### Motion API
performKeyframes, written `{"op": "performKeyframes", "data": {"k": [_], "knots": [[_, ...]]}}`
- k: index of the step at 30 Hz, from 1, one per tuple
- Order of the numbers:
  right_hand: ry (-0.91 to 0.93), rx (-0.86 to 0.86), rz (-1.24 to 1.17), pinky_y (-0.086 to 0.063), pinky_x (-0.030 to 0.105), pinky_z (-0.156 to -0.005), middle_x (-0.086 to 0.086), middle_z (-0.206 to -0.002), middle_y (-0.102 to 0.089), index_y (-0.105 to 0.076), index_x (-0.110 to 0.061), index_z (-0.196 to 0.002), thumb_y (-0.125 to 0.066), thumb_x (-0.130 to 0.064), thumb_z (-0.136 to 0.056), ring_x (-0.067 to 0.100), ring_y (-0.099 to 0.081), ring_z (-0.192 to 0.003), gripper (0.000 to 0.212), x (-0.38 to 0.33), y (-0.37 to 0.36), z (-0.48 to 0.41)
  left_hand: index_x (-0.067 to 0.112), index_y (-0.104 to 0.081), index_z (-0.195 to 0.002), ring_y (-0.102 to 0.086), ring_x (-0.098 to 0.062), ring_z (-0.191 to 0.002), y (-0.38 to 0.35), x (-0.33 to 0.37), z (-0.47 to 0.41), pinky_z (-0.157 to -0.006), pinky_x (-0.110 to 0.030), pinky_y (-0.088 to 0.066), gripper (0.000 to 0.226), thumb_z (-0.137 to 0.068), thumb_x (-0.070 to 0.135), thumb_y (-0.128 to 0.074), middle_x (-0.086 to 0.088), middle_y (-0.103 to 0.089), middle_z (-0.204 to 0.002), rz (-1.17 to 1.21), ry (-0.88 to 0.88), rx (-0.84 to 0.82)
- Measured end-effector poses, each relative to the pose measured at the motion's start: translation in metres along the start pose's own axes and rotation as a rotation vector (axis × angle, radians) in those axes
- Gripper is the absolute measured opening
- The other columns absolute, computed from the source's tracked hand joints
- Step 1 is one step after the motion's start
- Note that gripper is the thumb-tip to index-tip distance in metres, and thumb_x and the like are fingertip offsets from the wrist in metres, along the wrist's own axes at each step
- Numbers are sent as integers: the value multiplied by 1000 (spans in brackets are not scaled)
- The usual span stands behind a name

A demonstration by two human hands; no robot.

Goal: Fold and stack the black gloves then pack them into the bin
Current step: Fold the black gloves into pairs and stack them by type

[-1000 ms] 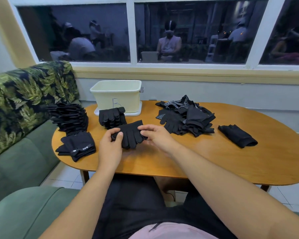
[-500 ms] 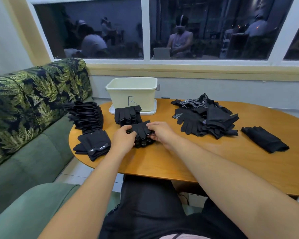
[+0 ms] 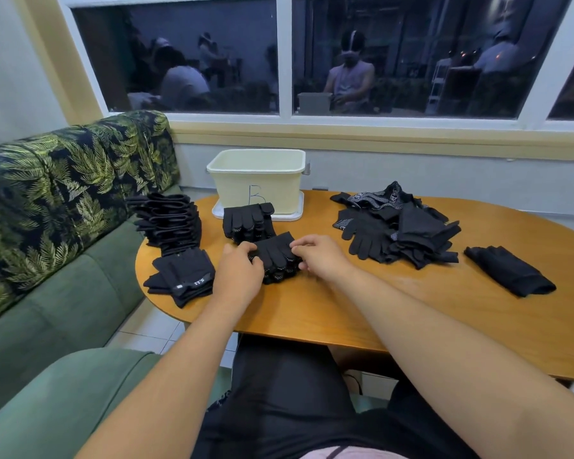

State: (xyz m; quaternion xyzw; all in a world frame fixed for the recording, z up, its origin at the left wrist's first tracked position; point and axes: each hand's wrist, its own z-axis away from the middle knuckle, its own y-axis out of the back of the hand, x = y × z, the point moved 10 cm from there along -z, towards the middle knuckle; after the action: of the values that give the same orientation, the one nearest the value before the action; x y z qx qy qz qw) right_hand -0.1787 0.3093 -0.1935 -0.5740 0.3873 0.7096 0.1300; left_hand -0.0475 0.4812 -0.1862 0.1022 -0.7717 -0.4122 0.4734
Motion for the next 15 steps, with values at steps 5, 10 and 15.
{"op": "performKeyframes", "data": {"k": [5, 10, 15], "knots": [[59, 47, 64, -61, 37, -83, -13, -113, -75, -78, -33, -112, -66, -28, -103, 8, -75, -71, 15, 11, 42, 14, 27, -62, -132, -57, -22, -108, -1, 41, 12, -73, -37, -54, 28, -106, 33, -52, 0, -50, -122, -81, -141, 69], [48, 155, 72, -59, 37, -83, -13, -116, -76, -78, -34, -107, -68, -26, -100, 8, -75, -69, 15, 34, 106, 27, 20, -65, -128, -54, -21, -117, -47, 98, 28, -84, -33, -48, 26, -108, 22, -48, 0, -53, -121, -58, -304, -45], [86, 288, 165, -50, 24, -70, -19, -112, -73, -77, -35, -116, -68, -28, -102, 1, -73, -71, 18, 50, 163, 34, 18, -67, -122, -51, -20, -116, -104, 139, 38, -90, -40, -51, 28, -107, 12, -44, 5, -48, -113, -58, -415, -157]]}}
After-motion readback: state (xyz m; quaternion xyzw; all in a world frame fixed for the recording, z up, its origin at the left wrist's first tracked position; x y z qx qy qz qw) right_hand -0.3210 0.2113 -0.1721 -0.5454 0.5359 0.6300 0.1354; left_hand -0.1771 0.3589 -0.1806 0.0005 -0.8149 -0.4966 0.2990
